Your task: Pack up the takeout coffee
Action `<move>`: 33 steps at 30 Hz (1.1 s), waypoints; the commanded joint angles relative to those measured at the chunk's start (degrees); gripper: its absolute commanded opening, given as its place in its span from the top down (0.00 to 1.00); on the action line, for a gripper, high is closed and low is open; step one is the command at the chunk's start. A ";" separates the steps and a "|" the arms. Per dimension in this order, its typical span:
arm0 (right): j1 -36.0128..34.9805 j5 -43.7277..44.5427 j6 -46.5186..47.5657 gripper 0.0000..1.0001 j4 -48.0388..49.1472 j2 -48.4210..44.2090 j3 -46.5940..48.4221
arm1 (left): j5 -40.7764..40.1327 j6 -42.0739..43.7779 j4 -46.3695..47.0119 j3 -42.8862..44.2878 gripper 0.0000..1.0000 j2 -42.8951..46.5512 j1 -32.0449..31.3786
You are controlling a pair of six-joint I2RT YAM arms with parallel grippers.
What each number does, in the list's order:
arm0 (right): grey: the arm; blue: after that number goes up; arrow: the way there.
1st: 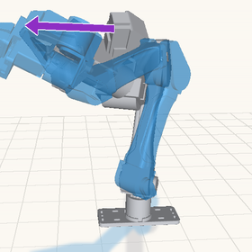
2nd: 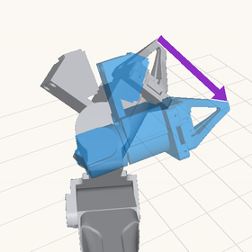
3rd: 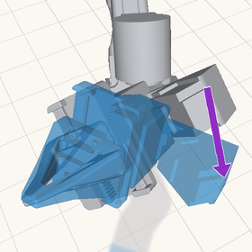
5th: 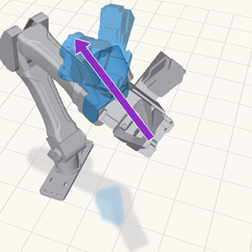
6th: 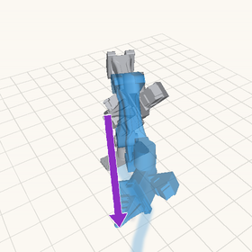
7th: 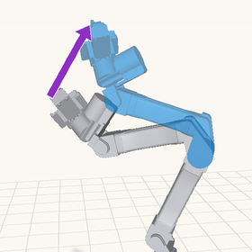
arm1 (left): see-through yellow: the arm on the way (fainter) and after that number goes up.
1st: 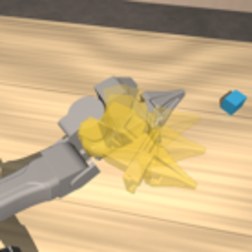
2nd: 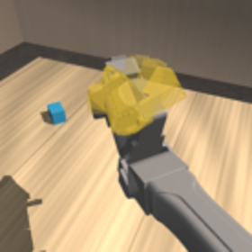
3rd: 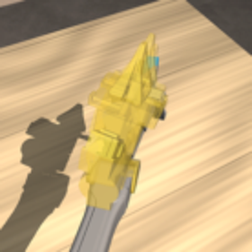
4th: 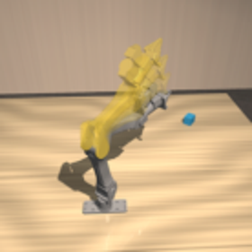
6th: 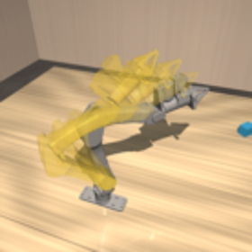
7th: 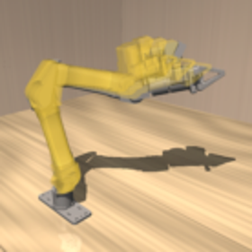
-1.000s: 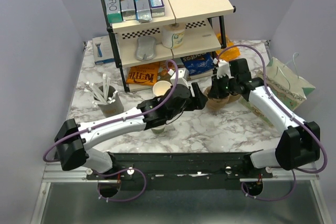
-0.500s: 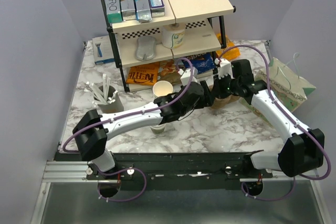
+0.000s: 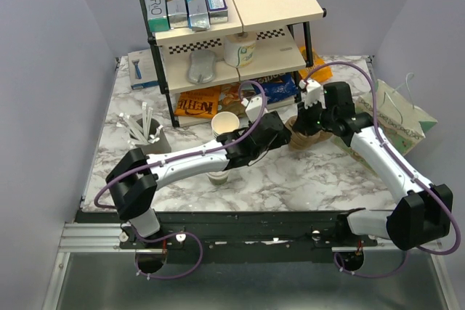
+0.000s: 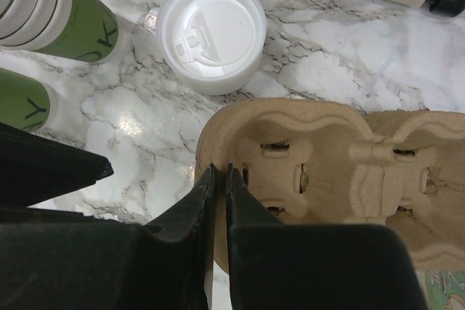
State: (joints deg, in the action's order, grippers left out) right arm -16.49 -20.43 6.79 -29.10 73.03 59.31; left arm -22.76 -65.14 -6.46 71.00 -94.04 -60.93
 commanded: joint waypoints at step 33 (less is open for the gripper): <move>0.14 -4.09 0.33 0.99 3.87 -1.49 -1.48 | 2.55 -6.84 4.44 3.09 0.46 -10.11 4.06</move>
State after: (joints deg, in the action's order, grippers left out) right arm -16.49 -21.37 7.51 -28.18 72.95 58.33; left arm -21.52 -71.42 -2.57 72.42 -102.50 -56.95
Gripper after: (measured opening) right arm 0.134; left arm 0.539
